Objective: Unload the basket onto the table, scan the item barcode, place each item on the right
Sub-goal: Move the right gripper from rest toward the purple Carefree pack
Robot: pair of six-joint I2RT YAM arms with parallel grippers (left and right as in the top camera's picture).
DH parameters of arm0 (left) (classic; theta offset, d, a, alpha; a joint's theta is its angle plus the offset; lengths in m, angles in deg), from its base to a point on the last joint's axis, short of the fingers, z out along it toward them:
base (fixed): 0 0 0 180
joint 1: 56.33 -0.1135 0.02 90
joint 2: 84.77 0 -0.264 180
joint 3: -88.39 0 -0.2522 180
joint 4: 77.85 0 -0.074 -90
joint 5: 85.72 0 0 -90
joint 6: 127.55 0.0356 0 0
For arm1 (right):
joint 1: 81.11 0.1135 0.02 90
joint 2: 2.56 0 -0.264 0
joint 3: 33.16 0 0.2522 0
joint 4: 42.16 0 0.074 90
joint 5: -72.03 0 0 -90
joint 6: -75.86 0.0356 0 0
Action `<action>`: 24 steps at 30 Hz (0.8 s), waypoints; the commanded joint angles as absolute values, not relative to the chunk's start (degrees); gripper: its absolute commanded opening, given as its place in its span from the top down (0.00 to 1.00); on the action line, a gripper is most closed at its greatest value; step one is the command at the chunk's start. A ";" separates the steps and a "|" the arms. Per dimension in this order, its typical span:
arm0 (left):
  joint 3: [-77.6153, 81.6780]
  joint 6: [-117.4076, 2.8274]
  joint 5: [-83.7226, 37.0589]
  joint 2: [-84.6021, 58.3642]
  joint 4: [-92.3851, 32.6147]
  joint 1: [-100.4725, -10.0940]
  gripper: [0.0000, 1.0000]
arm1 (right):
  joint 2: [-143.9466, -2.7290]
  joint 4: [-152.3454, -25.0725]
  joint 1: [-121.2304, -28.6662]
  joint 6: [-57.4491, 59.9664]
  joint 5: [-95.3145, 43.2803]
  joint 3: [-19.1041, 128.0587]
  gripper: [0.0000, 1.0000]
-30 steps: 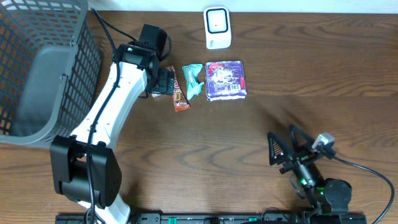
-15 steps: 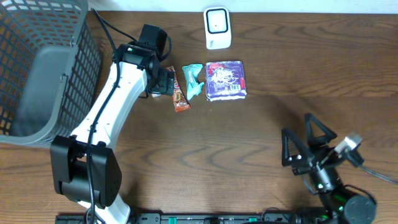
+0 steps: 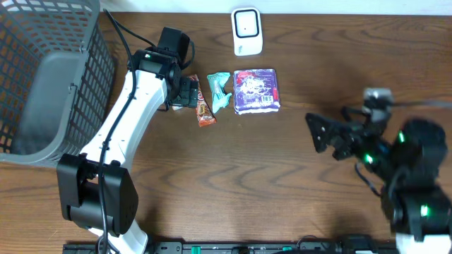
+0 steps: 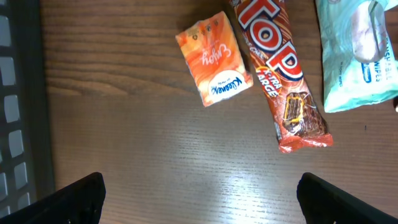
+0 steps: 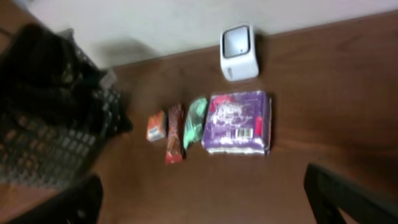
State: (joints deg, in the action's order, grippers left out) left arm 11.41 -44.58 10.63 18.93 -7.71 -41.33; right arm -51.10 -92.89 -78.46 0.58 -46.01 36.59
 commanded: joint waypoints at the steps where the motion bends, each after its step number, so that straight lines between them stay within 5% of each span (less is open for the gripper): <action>1: 11.36 -44.21 10.59 19.20 -7.56 -41.48 0.02 | -58.66 -99.01 -75.96 -7.03 -46.53 44.50 0.01; 9: 11.36 -44.23 10.59 19.20 -7.56 -41.48 0.02 | -74.70 -105.79 -73.56 -2.85 -48.76 52.11 0.01; 24: 11.36 -44.21 10.59 19.20 -7.56 -41.48 0.02 | -78.77 -105.75 -73.56 3.23 -48.28 52.11 0.01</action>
